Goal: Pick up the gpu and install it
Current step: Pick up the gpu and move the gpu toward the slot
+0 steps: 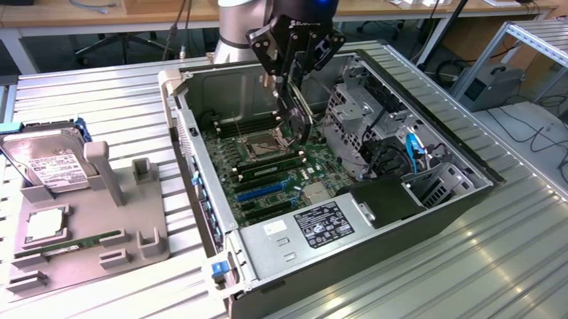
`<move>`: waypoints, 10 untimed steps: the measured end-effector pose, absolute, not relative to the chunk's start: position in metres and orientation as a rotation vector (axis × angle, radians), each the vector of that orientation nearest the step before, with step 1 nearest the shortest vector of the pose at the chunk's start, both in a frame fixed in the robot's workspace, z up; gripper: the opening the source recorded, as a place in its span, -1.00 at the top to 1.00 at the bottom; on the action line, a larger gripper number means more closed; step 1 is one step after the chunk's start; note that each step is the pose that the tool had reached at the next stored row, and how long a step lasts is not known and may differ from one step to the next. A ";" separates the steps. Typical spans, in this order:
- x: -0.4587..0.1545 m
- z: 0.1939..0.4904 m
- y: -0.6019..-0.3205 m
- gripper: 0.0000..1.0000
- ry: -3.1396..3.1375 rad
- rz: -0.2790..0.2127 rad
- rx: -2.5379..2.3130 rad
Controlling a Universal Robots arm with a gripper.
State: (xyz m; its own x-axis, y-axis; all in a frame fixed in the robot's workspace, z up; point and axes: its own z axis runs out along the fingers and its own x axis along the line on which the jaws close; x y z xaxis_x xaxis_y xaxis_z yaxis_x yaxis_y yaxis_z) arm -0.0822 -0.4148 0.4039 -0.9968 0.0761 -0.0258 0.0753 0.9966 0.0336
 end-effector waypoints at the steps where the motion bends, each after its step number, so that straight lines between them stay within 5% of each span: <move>1: -0.080 0.403 -0.415 0.46 3.112 0.051 0.118; 10: -0.063 0.400 -0.415 0.46 3.112 0.051 0.118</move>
